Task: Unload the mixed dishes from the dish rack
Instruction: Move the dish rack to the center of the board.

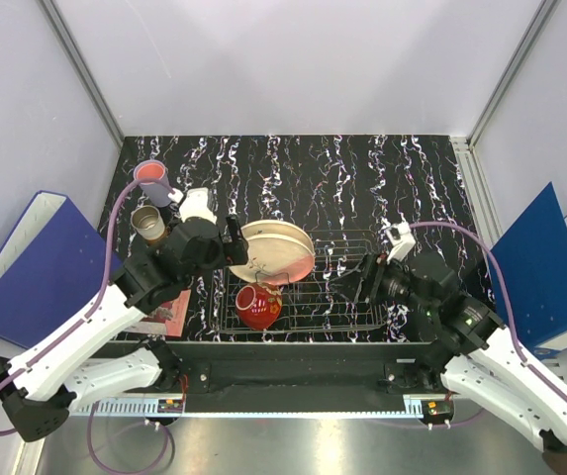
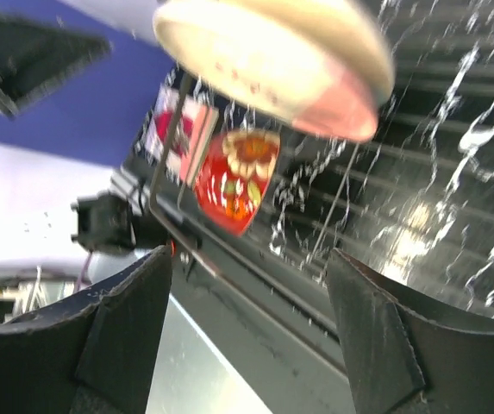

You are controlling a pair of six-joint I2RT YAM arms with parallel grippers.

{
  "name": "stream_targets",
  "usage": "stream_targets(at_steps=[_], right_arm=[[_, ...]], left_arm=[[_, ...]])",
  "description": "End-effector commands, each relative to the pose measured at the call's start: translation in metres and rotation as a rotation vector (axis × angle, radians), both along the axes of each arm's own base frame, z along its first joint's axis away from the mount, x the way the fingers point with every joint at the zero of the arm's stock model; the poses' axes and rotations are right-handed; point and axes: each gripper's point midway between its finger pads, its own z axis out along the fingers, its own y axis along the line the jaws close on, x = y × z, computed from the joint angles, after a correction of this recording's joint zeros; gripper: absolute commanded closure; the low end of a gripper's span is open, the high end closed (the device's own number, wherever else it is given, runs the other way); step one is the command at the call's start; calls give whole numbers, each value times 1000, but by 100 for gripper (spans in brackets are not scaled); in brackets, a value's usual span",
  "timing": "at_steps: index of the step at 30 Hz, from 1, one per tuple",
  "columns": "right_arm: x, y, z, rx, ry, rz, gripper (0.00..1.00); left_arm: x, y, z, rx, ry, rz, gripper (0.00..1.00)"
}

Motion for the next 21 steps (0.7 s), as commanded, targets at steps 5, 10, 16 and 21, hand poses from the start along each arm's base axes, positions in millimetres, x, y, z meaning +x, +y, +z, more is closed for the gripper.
stream_targets(at_steps=[5,10,16,21], right_arm=[[33,-22,5,-152,-35,-234,17],[65,-81,-9,-525,-5,-515,15],[75,-118,-54,-895,98,-638,16],[76,-113,-82,-880,152,-643,17]], left_arm=[[4,14,12,-63,-84,96,1],[1,30,8,-2,-64,151,1],[-1,51,-27,126,41,254,1],[-4,57,-44,130,60,278,1]])
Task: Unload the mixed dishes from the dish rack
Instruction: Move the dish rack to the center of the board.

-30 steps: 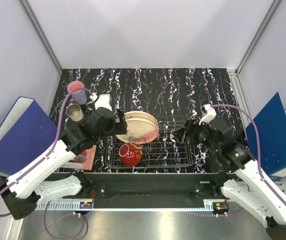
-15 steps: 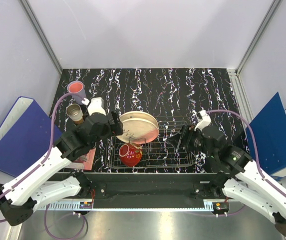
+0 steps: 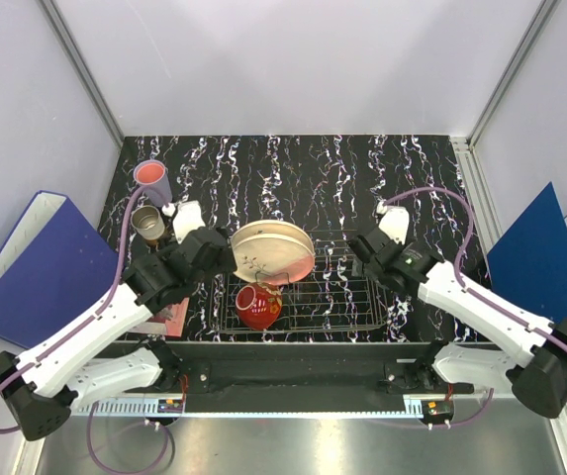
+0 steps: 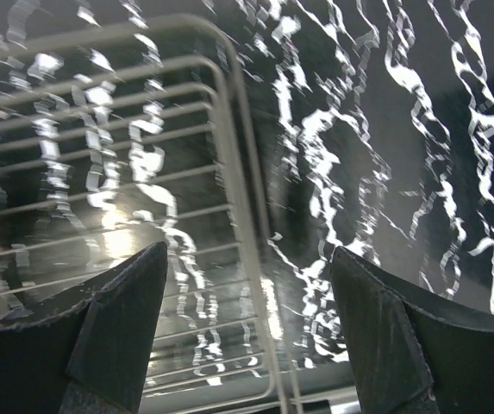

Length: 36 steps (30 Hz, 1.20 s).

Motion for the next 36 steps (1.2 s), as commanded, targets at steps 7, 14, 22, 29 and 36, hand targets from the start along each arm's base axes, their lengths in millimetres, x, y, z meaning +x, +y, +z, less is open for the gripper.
stream_targets(at_steps=[7,14,22,29,36], right_arm=[[2,-21,-28,-7,26,-83,18],[6,-14,-38,30,51,-65,20],[12,-1,-51,76,73,-48,42],[18,2,-57,73,86,-43,56],[21,-4,-58,81,82,-65,69]], left_arm=[[-3,17,-29,6,32,61,1],[-5,8,-54,-12,95,44,8],[-5,0,-64,-14,137,22,48],[-5,-5,-78,-5,178,17,73],[-3,-16,-89,-12,222,-4,99]])
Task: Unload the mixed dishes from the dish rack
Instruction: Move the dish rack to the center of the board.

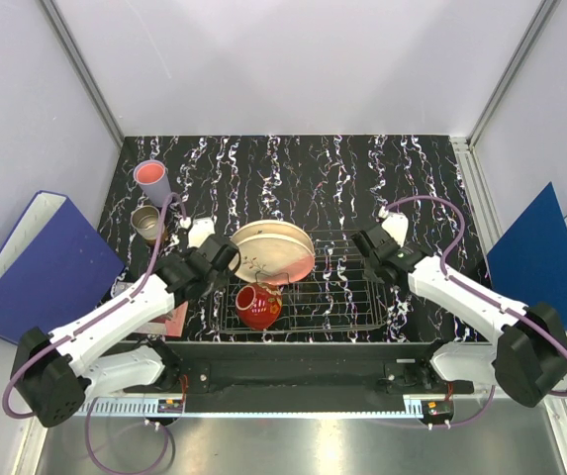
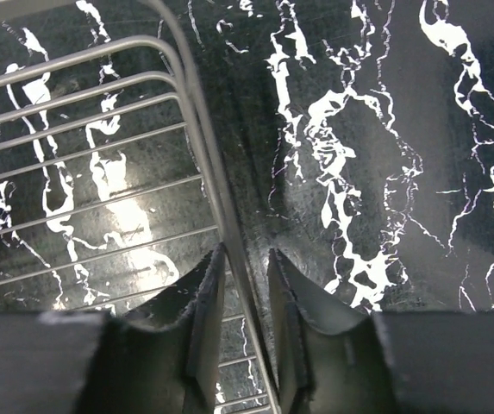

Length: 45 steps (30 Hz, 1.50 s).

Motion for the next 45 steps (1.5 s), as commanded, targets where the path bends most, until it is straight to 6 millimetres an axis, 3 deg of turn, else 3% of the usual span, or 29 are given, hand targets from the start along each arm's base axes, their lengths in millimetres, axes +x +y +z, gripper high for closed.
stream_targets(at_steps=[1,5,8,13,18,28,37,45], right_arm=[[11,3,4,45,-44,-22,71],[13,-5,6,47,-55,-49,93],[16,-15,6,44,-55,-75,100],[18,-27,8,65,-47,-107,100],[26,-43,17,77,-66,-153,100],[42,-106,26,28,-97,-360,100],[54,-150,30,38,-92,-515,100],[86,-175,33,72,-80,-617,100]], left_arm=[[8,-19,0,-66,-5,-20,100],[12,-28,-2,-84,7,-38,100],[16,-37,-1,-100,12,-59,100],[25,-54,-4,-110,31,-94,100],[43,-82,9,-143,14,-132,100],[68,-168,15,-213,27,-253,100],[77,-244,21,-290,39,-347,100],[66,-273,16,-320,62,-395,100]])
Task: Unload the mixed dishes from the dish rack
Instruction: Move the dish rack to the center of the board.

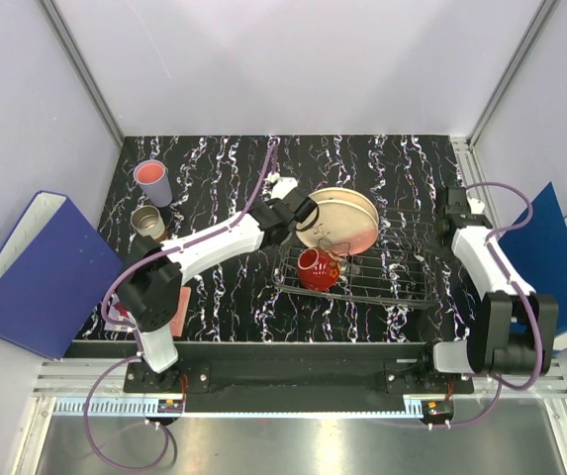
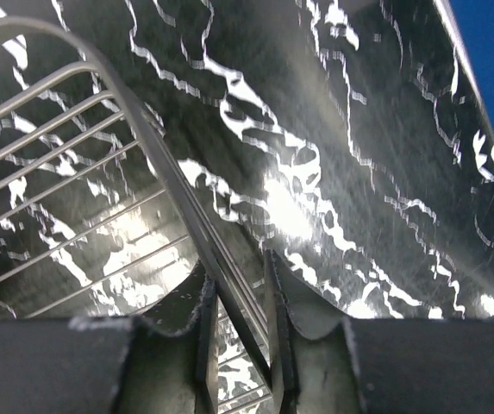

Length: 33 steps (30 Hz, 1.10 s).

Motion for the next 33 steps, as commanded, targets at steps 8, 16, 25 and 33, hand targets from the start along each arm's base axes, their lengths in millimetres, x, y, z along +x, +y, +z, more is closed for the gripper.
stream_targets(at_steps=[8,16,25,33], right_arm=[[53,-29,23,17,-181,-290,100],[45,-43,-3,35,-156,-349,100],[60,-38,19,64,-220,-307,73],[51,-30,59,96,-326,-282,28]], left_arm=[[-54,-128,5,-356,110,-215,100],[-84,-167,-2,-353,138,-309,100],[-96,-167,2,-334,118,-322,100],[-95,-156,24,-346,92,-301,59]])
